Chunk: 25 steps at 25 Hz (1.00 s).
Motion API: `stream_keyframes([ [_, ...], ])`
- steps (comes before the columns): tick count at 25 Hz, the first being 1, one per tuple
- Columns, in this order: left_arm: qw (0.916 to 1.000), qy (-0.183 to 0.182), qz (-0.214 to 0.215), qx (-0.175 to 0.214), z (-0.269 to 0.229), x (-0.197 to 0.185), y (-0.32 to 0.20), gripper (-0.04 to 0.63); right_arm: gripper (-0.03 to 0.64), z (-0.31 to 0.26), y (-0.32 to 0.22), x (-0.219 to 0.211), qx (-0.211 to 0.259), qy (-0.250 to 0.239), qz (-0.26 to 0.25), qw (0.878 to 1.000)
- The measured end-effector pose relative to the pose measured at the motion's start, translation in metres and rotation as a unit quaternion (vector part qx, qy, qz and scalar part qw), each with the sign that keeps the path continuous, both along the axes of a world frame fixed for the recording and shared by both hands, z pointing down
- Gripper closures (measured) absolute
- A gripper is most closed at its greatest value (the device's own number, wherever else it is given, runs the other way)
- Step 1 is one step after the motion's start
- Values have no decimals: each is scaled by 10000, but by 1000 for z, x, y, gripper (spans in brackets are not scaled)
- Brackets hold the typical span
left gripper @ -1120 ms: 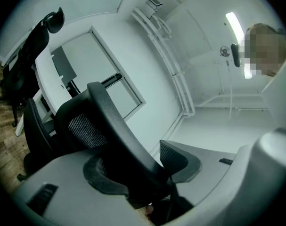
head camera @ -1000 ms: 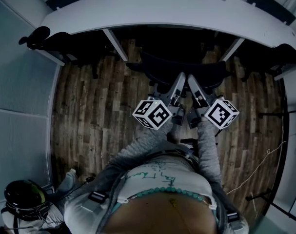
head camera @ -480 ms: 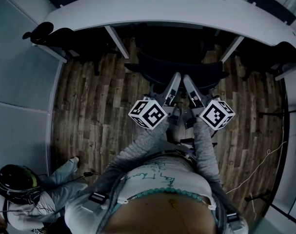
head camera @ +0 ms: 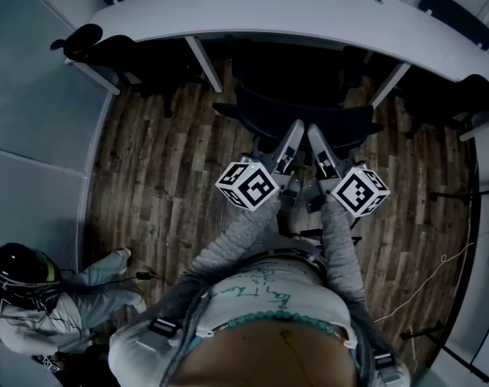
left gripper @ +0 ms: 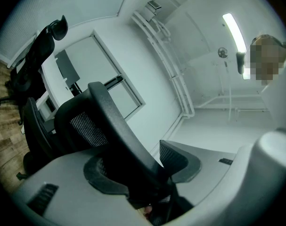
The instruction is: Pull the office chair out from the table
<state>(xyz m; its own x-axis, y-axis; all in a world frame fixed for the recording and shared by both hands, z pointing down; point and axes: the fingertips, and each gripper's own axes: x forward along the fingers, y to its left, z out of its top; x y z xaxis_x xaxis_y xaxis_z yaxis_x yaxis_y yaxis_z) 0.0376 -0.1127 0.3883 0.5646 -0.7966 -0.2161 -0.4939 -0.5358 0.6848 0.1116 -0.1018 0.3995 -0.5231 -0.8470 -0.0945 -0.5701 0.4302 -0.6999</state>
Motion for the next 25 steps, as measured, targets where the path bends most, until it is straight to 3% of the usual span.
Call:
stream_keyframes([
  [25,10000,11,-66,28,2,0,54,367,387,1,53,0,30,-86,-91,9999],
])
